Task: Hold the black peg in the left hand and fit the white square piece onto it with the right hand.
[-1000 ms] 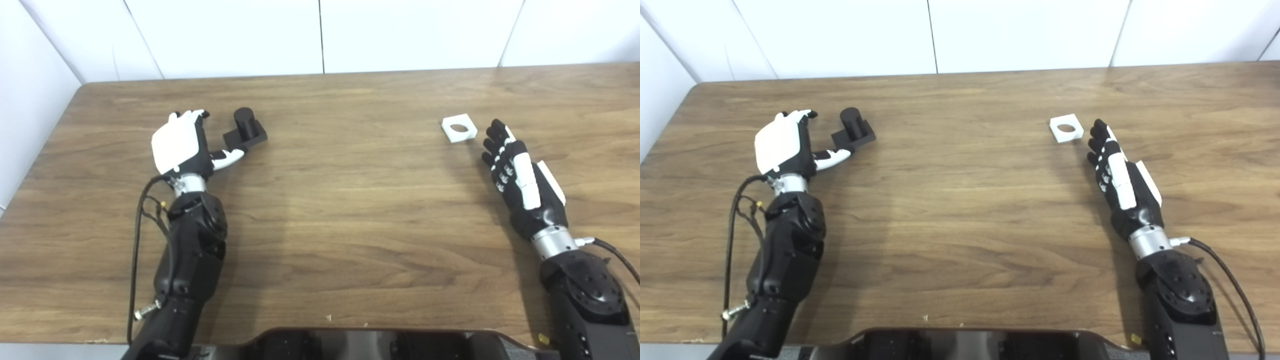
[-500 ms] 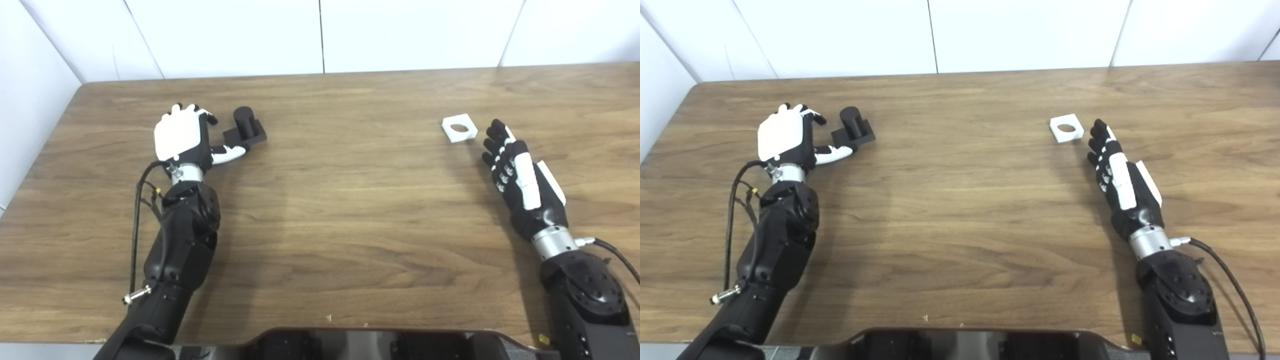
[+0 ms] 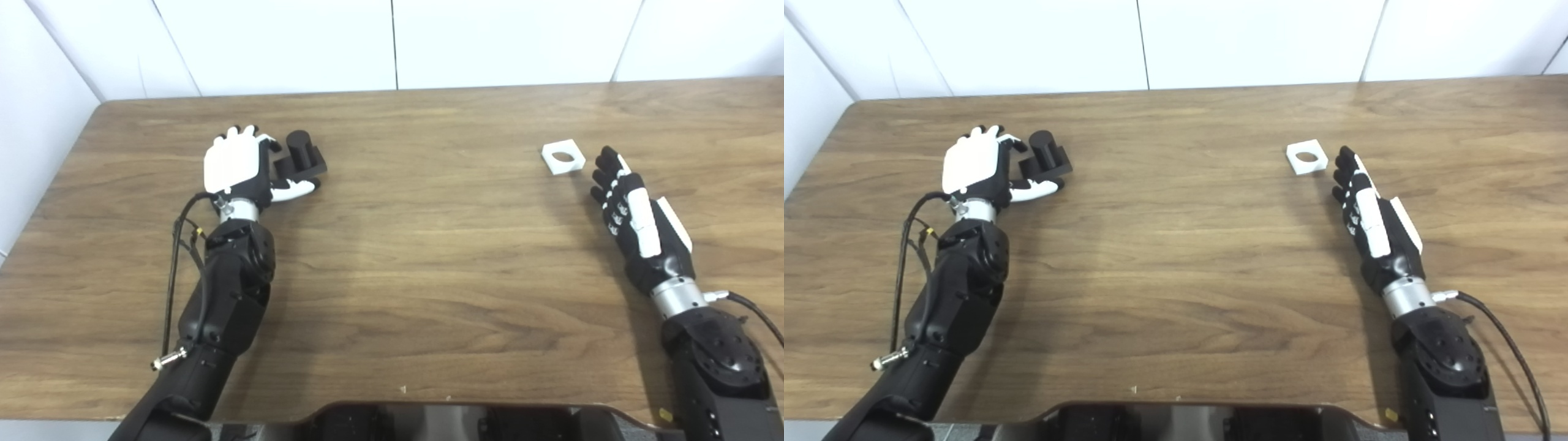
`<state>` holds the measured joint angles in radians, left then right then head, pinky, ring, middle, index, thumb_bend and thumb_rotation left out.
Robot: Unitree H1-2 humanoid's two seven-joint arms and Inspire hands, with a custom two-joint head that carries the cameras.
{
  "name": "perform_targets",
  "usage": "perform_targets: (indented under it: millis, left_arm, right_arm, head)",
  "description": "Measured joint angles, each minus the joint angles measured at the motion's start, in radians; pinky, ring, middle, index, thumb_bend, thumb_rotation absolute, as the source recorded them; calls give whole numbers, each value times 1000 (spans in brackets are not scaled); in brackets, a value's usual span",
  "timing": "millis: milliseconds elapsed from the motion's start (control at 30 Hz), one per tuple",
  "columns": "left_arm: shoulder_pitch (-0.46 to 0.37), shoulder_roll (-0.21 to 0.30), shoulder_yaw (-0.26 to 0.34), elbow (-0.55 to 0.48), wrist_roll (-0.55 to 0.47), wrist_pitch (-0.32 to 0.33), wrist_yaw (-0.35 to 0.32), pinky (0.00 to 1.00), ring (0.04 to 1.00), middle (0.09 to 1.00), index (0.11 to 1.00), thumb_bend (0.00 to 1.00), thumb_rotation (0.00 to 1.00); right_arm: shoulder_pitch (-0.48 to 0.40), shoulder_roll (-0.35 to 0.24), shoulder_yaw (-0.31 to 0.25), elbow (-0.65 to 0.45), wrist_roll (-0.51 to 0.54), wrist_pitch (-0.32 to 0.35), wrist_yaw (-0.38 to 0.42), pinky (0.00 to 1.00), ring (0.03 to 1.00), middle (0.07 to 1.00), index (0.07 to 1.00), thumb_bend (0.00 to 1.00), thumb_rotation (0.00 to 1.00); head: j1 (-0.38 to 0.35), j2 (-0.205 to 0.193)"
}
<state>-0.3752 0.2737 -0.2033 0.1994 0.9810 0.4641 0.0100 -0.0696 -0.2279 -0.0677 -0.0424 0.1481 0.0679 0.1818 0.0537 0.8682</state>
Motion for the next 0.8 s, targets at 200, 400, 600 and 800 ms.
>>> perform_targets:
  millis: [200, 400, 600, 800]
  left_arm:
    - [0, 12, -25, -5, -9, -3, -24, 1000, 1000, 955, 727, 877, 508]
    - [-10, 29, -41, -8, -12, -4, -51, 1000, 1000, 945, 703, 850, 460]
    - [-21, 30, -45, -9, -12, -5, -56, 1000, 1000, 929, 637, 823, 362]
    - [-30, 28, -46, -9, -17, -9, -49, 1000, 1000, 912, 594, 809, 270]
  right_arm:
    - [0, 0, 0, 0, 5, 2, 4, 1000, 1000, 1000, 1000, 580, 993]
    - [0, 0, 1, 0, 4, -1, 5, 1000, 1000, 1000, 1000, 594, 1000]
    - [1, -1, 2, -1, 4, -1, 5, 1000, 1000, 1000, 1000, 581, 1000]
    - [3, -1, 3, -4, 4, -1, 5, 1000, 1000, 1000, 1000, 596, 1000]
  head:
    - [0, 2]
    - [-3, 2]
    - [-3, 2]
    - [-5, 0]
